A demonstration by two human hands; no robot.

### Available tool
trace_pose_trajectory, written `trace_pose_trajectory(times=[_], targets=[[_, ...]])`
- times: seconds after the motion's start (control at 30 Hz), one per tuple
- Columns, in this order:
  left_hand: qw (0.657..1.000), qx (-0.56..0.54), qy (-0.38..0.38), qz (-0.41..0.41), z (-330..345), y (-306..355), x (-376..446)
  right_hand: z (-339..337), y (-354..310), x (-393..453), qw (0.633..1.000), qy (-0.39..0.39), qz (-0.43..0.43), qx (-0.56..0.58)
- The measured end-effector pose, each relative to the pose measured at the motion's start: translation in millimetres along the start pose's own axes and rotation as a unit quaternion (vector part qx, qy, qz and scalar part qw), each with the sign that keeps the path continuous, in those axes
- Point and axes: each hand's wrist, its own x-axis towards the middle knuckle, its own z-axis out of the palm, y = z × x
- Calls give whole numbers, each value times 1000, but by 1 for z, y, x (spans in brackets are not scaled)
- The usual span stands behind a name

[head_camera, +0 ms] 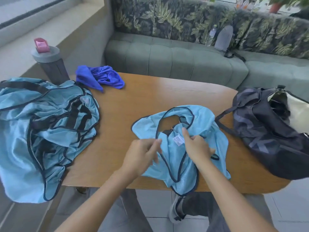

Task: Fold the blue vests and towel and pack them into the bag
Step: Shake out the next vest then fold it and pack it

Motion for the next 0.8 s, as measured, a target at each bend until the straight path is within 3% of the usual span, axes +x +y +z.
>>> trace_pose_trajectory(times=[0.07, 0.13, 0.23, 0.33, 0.4, 0.47, 0.5, 0.57, 0.6, 0.67, 0.73, 0.8], targets=[[991, 52, 125, -4, -14, -4, 40, 3, -7, -2, 1000, -14, 3, -5], [980, 116, 157, -39, -23, -18, 84, 4, -6, -7, 1000, -11, 0, 16], [967, 208, 49, -138, -20, -38, 131, -6, 6, -15, 993, 24, -11, 114], [932, 289, -34, -215, -9, -40, 149, -23, 22, -22, 980, 66, -25, 188], [946, 225, -69, -221, -5, -33, 152, -33, 32, -23, 975, 68, -40, 207], [969, 129, -69, -199, -6, -22, 147, -41, 35, -23, 955, 30, -33, 294], [979, 85, -53, -175, -7, -17, 142, -45, 35, -21, 922, -19, -11, 387], [990, -47, -17, -130, -12, -1, 123, -56, 37, -19, 800, -161, 33, 577], [985, -133, -13, -114, -13, 8, 111, -63, 38, -19, 730, -231, 36, 642], [958, -270, -29, -97, -12, 22, 85, -71, 40, -19, 632, -312, 45, 708], [933, -342, -54, -101, -6, 31, 61, -73, 42, -20, 593, -332, 66, 730], [913, -387, -69, -111, 4, 40, 41, -69, 43, -24, 614, -332, 48, 714]])
